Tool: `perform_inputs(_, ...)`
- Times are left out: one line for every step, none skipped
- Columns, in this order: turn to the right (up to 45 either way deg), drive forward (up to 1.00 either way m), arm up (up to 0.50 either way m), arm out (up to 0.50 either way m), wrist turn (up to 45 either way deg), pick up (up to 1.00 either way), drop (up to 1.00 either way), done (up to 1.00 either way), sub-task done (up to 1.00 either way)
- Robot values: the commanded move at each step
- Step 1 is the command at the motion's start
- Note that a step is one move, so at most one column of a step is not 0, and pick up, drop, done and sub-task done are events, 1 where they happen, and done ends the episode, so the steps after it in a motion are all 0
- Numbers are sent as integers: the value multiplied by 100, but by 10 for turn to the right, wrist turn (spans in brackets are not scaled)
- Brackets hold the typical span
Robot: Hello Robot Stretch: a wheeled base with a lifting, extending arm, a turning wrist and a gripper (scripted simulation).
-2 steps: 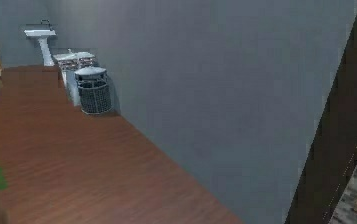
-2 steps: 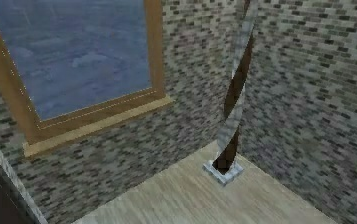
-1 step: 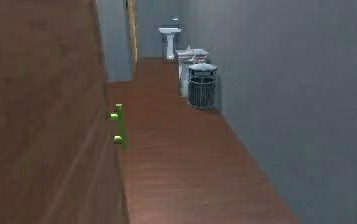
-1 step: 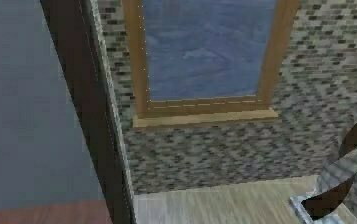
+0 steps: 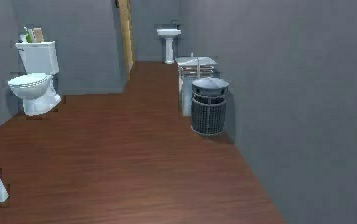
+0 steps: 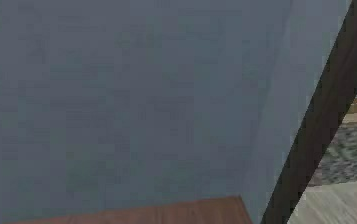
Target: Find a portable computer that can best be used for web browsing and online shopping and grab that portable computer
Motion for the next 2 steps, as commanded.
perform_inputs(-90,0,0,0,0,0,0,0,0)
perform_inputs(0,100,0,0,0,0,0,0,0)
